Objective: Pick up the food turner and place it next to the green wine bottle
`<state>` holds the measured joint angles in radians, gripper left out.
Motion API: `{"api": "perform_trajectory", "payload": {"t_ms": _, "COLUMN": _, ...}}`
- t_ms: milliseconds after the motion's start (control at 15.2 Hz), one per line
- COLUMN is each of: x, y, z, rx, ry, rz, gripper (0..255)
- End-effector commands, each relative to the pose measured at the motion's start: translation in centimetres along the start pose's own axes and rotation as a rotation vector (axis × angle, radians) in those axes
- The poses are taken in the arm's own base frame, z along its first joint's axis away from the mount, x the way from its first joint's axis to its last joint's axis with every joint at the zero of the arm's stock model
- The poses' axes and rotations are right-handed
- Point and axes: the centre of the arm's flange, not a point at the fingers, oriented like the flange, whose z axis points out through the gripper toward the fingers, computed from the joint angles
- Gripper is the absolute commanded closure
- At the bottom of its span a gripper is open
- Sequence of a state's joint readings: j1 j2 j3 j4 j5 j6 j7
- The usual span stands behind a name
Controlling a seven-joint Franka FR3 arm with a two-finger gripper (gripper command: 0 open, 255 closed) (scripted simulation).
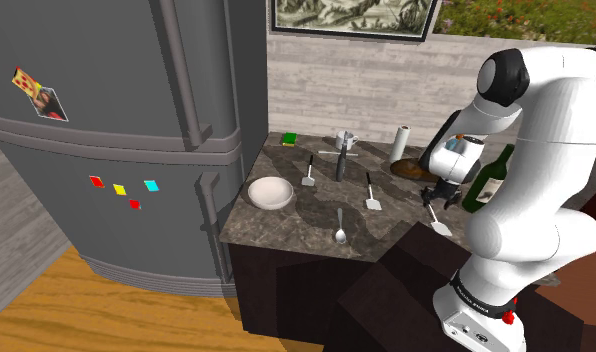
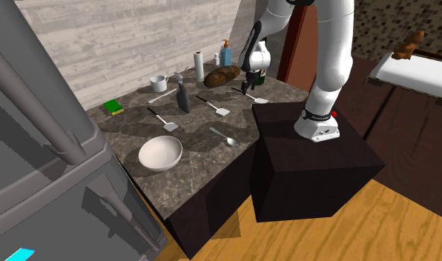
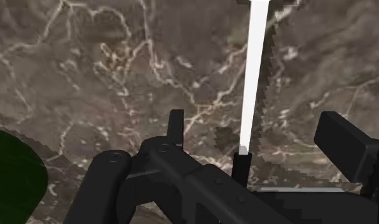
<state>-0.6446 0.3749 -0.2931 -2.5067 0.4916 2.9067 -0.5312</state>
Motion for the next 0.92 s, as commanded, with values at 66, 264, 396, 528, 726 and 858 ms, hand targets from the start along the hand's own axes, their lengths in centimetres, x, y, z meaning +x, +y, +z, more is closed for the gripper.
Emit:
{"api": "perform_trajectory", "payload": {"t_ms": 66, "x": 0.0, "y": 0.0, "z": 0.0, "rx": 0.0, "ry": 0.0, "rz": 0.0, "gripper": 0}}
{"api": "perform_trajectory", "payload": {"t_ms": 264, "x": 0.0, "y": 0.0, "z": -4.0, "rx": 0.0, "ry": 0.0, "rz": 0.0, "gripper": 0}}
{"api": "perform_trajectory", "payload": {"t_ms": 396, "x": 0.0, "y": 0.0, "z": -5.0, "rx": 0.0, "ry": 0.0, "rz": 0.0, "gripper": 0}}
{"api": "perform_trajectory", "payload": {"t_ms": 528, "x": 0.0, "y": 0.0, "z": -5.0, "rx": 0.0, "ry": 0.0, "rz": 0.0, "gripper": 0}}
{"api": "perform_trajectory", "payload": {"t_ms": 726, "x": 0.0, "y": 0.0, "z": -5.0, "rx": 0.0, "ry": 0.0, "rz": 0.0, "gripper": 0}}
{"api": "perform_trajectory", "payload": {"t_ms": 858, "x": 0.0, "y": 0.0, "z": -5.0, "rx": 0.0, "ry": 0.0, "rz": 0.0, "gripper": 0}}
